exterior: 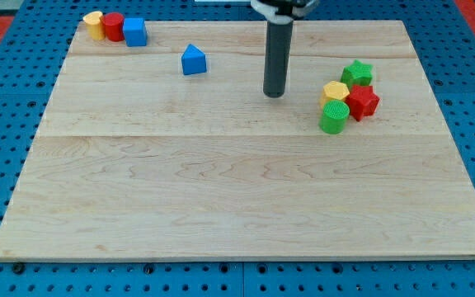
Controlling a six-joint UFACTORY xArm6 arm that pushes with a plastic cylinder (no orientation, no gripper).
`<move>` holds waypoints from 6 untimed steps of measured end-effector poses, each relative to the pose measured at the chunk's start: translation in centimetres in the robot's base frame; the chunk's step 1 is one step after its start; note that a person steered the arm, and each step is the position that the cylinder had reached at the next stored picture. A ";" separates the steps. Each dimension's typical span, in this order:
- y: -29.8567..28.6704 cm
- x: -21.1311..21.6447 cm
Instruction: Slide the blue cube and the blue triangle parallel to each other
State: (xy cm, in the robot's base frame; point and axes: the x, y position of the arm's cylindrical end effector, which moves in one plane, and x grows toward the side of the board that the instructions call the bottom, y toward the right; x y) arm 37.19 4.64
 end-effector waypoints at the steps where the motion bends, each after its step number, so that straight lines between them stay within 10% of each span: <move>1: -9.2 -1.0; 3: -16.4 -8.9; 6: 5.9 -3.9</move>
State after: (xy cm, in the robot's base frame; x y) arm 33.31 10.58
